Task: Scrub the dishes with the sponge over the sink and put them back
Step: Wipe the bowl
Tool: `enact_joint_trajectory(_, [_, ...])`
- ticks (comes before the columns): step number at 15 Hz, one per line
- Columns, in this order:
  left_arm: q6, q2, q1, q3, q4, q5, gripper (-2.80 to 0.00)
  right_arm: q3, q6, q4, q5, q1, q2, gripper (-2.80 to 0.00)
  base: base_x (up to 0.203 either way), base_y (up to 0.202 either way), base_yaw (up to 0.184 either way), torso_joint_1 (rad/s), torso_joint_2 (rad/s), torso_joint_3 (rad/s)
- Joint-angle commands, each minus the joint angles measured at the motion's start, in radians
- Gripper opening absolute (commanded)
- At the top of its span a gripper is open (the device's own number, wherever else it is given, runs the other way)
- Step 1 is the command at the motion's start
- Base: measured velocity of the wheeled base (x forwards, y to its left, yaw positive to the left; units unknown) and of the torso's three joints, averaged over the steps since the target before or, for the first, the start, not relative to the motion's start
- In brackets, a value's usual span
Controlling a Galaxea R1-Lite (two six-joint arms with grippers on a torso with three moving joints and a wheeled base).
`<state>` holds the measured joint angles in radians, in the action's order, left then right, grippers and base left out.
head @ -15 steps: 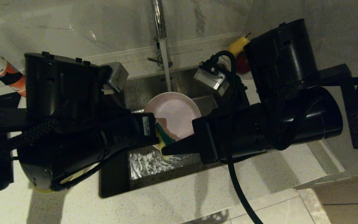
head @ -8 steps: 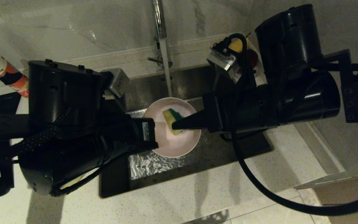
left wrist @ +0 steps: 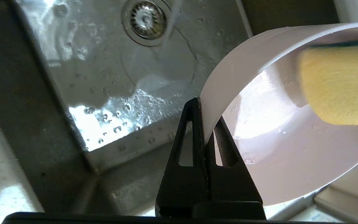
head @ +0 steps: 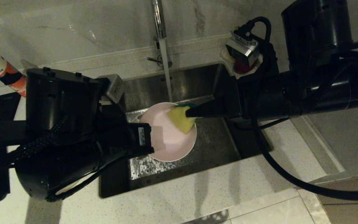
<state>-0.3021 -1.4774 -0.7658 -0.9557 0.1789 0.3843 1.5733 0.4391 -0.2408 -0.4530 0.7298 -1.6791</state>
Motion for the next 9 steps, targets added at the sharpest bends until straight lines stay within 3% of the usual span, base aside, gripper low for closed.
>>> enact_joint_trajectory(1, [-0.004, 0.002, 0.019, -0.008, 0.015, 0.002, -2.80, -0.044, 0.001, -0.007, -0.003, 0.016, 0.028, -2.80, 0.000, 0.000, 0.000, 0.000, 0.00, 0.000])
enact_joint_trajectory(5, [-0.005, 0.006, 0.019, -0.028, 0.027, 0.000, -2.80, -0.136, 0.004, 0.005, -0.003, 0.035, 0.021, -2.80, 0.000, 0.000, 0.000, 0.000, 0.00, 0.000])
enact_joint_trajectory(9, [-0.005, 0.001, 0.019, -0.038, 0.027, 0.000, -2.80, -0.115, 0.004, 0.008, -0.001, 0.098, -0.009, -2.80, 0.000, 0.000, 0.000, 0.000, 0.00, 0.000])
